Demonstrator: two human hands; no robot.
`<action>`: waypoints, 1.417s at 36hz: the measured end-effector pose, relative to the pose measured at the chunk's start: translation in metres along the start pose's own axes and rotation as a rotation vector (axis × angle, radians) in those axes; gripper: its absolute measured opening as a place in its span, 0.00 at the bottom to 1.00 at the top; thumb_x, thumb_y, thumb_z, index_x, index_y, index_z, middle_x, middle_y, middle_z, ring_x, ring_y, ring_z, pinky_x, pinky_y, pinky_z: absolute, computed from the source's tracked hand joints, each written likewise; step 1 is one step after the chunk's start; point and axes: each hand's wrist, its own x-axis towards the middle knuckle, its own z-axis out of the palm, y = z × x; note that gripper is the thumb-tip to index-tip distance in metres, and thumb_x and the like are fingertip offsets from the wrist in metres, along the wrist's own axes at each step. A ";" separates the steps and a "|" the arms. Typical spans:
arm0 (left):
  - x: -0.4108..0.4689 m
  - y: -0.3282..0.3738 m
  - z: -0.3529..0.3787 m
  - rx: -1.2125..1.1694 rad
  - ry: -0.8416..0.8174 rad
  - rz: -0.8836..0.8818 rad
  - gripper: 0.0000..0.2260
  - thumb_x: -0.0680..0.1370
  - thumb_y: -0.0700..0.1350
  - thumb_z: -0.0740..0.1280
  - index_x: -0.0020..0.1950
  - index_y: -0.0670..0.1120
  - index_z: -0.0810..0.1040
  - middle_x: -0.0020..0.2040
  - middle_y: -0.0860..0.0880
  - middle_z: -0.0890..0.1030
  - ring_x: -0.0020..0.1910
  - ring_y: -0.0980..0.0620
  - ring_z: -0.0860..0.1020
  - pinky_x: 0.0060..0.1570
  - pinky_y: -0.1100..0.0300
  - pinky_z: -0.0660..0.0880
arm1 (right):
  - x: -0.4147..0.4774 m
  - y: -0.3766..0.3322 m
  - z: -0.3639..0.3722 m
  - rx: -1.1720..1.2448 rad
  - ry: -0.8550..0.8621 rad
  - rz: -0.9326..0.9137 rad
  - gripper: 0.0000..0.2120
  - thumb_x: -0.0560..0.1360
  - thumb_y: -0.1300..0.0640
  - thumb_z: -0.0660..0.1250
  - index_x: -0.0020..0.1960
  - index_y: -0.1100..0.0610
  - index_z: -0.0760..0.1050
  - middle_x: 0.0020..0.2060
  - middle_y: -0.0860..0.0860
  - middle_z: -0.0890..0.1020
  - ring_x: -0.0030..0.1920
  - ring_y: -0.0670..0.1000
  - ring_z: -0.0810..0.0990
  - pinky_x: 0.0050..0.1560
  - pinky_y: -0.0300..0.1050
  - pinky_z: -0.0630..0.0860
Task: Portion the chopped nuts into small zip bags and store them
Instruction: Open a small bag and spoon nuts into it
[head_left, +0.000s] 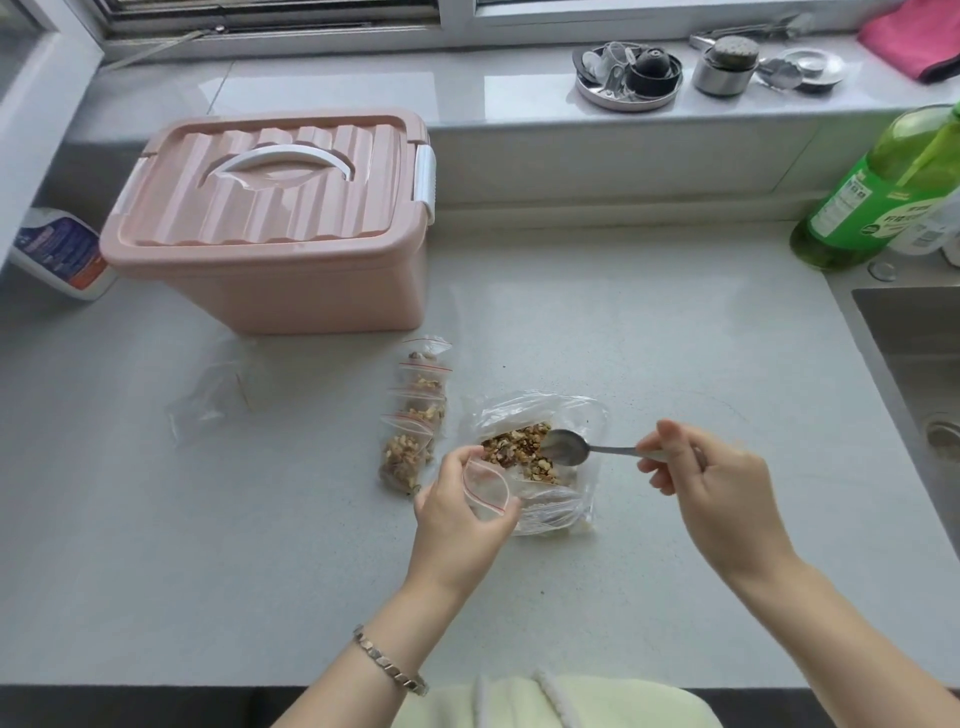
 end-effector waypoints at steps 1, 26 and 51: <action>0.001 -0.001 0.000 0.001 0.001 -0.003 0.20 0.70 0.49 0.72 0.51 0.66 0.64 0.51 0.59 0.78 0.59 0.48 0.72 0.59 0.54 0.70 | -0.001 0.007 0.007 -0.009 -0.003 0.013 0.22 0.71 0.29 0.51 0.37 0.43 0.75 0.30 0.45 0.81 0.32 0.43 0.80 0.33 0.34 0.75; -0.001 -0.007 0.000 0.004 -0.061 0.010 0.15 0.70 0.47 0.72 0.48 0.59 0.68 0.44 0.60 0.77 0.53 0.56 0.74 0.61 0.49 0.69 | -0.019 0.055 0.026 -0.194 -0.019 -0.103 0.29 0.77 0.36 0.48 0.42 0.56 0.78 0.31 0.46 0.78 0.32 0.46 0.78 0.35 0.41 0.73; -0.001 -0.014 -0.006 0.008 -0.104 -0.068 0.17 0.69 0.51 0.73 0.49 0.60 0.66 0.51 0.58 0.75 0.57 0.51 0.71 0.58 0.53 0.70 | -0.010 0.039 0.045 0.430 -0.183 0.681 0.19 0.80 0.53 0.54 0.42 0.64 0.76 0.30 0.57 0.80 0.26 0.46 0.78 0.29 0.35 0.77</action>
